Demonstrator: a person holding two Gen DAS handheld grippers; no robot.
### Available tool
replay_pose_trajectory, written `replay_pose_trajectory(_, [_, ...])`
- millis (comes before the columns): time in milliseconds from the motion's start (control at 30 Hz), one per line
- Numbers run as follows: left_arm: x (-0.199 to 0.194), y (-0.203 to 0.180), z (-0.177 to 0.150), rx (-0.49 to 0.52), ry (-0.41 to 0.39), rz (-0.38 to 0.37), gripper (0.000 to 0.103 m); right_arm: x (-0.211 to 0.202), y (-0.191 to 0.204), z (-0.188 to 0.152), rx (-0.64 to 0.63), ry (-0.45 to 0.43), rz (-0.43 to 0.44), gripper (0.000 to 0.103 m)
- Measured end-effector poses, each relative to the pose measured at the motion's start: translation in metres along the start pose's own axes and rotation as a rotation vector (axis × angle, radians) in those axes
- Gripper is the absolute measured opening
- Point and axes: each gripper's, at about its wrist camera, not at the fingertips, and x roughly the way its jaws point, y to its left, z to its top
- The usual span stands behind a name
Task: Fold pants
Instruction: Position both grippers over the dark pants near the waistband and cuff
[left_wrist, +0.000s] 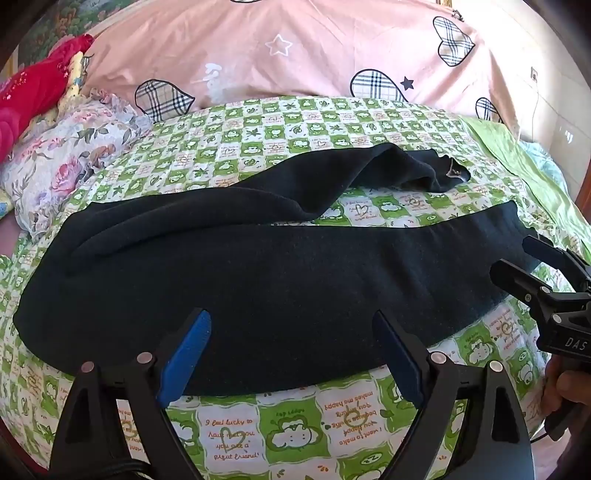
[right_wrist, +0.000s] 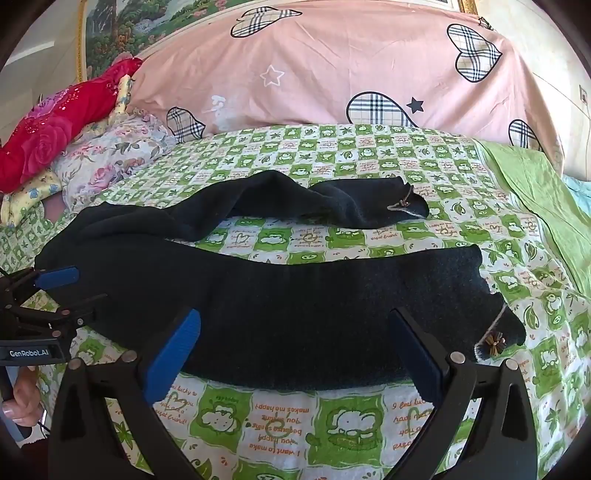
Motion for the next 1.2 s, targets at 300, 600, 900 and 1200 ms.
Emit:
replay_pose_trajectory(300, [0.002, 0.001, 0.003, 0.005, 0.004, -0.006, 0.090, -0.001, -0.002, 0.000, 0.015, -0.004, 0.001, 0.101])
replay_pose_trajectory(600, [0.002, 0.000, 0.004, 0.006, -0.001, -0.010, 0.090, 0.001, -0.003, -0.001, 0.014, -0.012, 0.001, 0.101])
replay_pose_trajectory(900, [0.001, -0.002, 0.007, 0.020, -0.009, -0.005, 0.090, 0.000, -0.003, 0.000, 0.023, -0.006, 0.005, 0.101])
replay_pose_trajectory(1200, [0.006, -0.007, 0.019, 0.058, -0.008, -0.009, 0.090, 0.002, -0.009, 0.010, 0.084, -0.034, 0.041, 0.101])
